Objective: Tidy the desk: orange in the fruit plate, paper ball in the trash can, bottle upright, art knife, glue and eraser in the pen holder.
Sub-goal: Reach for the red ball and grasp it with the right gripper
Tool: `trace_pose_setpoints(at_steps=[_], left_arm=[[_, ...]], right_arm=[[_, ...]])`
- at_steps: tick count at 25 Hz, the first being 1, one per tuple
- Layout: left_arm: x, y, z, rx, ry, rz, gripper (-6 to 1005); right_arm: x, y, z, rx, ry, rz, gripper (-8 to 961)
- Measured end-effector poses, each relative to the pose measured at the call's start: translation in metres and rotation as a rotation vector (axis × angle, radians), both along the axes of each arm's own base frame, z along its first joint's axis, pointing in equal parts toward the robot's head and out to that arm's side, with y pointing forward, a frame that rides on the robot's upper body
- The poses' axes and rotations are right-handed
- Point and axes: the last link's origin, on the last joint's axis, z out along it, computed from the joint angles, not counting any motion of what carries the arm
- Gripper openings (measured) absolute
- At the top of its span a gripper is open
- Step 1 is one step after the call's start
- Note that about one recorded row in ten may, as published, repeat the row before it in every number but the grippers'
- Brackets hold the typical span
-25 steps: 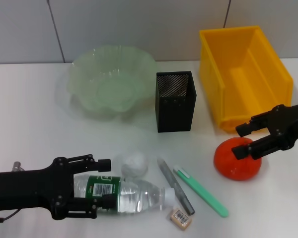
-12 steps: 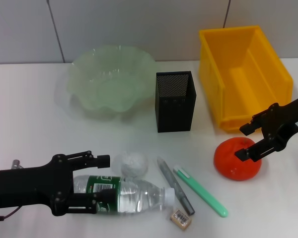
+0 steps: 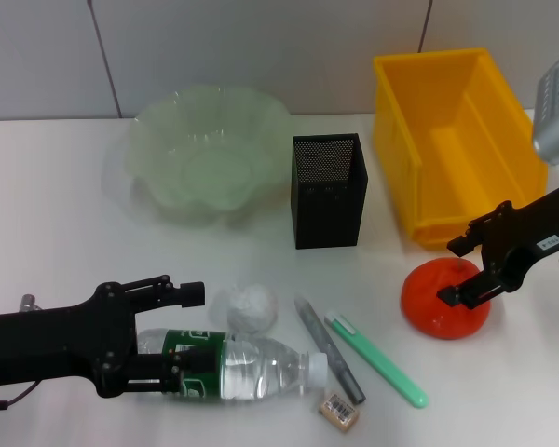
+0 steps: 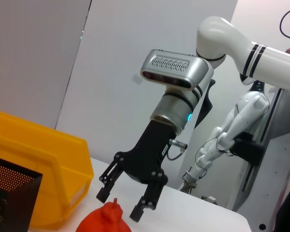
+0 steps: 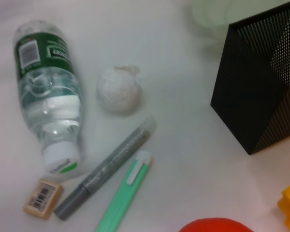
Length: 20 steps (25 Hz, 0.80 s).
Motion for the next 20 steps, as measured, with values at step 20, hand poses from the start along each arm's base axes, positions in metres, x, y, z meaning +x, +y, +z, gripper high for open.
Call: trace_pose_setpoints(at_steps=[20], left_arm=[[-0.001,0.0,0.001,0.01,-0.006,0.003,829]], right_arm=[[0.009,0.002,-0.018,0.026,-0.038,0.011,585]])
